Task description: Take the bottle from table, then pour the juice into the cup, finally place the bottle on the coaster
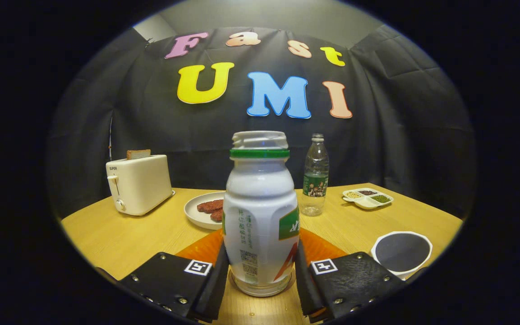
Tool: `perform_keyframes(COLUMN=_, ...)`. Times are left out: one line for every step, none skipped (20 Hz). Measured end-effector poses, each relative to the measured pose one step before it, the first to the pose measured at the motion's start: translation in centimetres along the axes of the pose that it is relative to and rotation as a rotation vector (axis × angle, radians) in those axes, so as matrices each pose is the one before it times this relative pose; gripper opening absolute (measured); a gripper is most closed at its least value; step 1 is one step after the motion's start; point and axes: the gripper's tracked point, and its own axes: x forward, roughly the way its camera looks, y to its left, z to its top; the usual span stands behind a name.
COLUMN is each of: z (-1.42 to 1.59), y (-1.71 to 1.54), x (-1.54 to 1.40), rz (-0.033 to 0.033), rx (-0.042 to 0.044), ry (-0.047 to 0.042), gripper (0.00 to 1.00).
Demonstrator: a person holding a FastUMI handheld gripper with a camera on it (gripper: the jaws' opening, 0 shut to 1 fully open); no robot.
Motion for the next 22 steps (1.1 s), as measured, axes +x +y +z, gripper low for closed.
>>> perform_keyframes(z=0.02, y=-0.063, x=-0.011, rz=-0.00445, rx=-0.00303, ry=-0.00754, gripper=0.65)
perform_keyframes(z=0.089, y=-0.036, x=-0.017, rz=-0.00113, rx=-0.00266, ry=-0.0003, gripper=0.68)
perform_keyframes(z=-0.104, y=-0.023, x=0.007, rz=-0.00278, rx=0.00186, ry=-0.00002, gripper=0.69)
perform_keyframes(z=0.066, y=0.018, x=0.001, rz=-0.00088, rx=0.0037, ry=-0.00181, gripper=0.69)
perform_keyframes(z=-0.086, y=-0.06, x=-0.044, rz=-0.00053, rx=0.00612, ry=0.00346, gripper=0.72)
perform_keyframes(z=-0.028, y=-0.021, x=-0.058, rz=-0.00309, rx=0.00704, ry=0.00455, gripper=0.72)
perform_keyframes(z=0.016, y=-0.089, x=-0.161, rz=-0.00293, rx=0.00783, ry=0.00587, gripper=0.72)
perform_keyframes(z=0.161, y=0.143, x=0.063, rz=0.0038, rx=0.01009, ry=0.00058, gripper=0.75)
perform_keyframes(z=0.09, y=-0.071, x=-0.074, rz=0.00001, rx=0.00682, ry=0.00004, gripper=0.89)
perform_keyframes(z=0.19, y=-0.105, x=-0.214, rz=-0.00149, rx=0.00645, ry=-0.00207, gripper=0.92)
perform_keyframes(z=0.349, y=-0.031, x=-0.073, rz=0.00421, rx=0.00778, ry=-0.0067, gripper=0.93)
perform_keyframes(z=0.523, y=-0.015, x=-0.206, rz=0.00338, rx=0.01025, ry=-0.00923, gripper=0.94)
perform_keyframes(z=0.564, y=0.006, x=-0.186, rz=0.0099, rx=0.01287, ry=-0.01569, gripper=0.93)
perform_keyframes(z=0.877, y=0.085, x=-0.266, rz=0.00671, rx=0.01386, ry=-0.01903, gripper=0.93)
perform_keyframes(z=0.841, y=-0.137, x=-0.286, rz=0.00198, rx=0.01342, ry=-0.02086, gripper=0.93)
perform_keyframes(z=0.978, y=-0.048, x=-0.307, rz=0.00298, rx=0.01328, ry=-0.02048, gripper=0.93)
perform_keyframes(z=0.796, y=-0.065, x=-0.216, rz=0.00195, rx=0.01221, ry=-0.01589, gripper=0.93)
perform_keyframes(z=0.913, y=-0.114, x=-0.209, rz=-0.00381, rx=0.00943, ry=-0.01381, gripper=0.93)
perform_keyframes(z=0.972, y=-0.144, x=-0.319, rz=-0.00232, rx=0.00255, ry=-0.01806, gripper=0.93)
perform_keyframes(z=1.113, y=0.106, x=-0.289, rz=0.00355, rx=0.00005, ry=-0.02111, gripper=0.93)
perform_keyframes(z=1.021, y=-0.038, x=-0.197, rz=-0.00278, rx=-0.00217, ry=-0.01842, gripper=0.95)
perform_keyframes(z=1.006, y=0.111, x=-0.259, rz=0.00256, rx=-0.00152, ry=-0.0182, gripper=0.96)
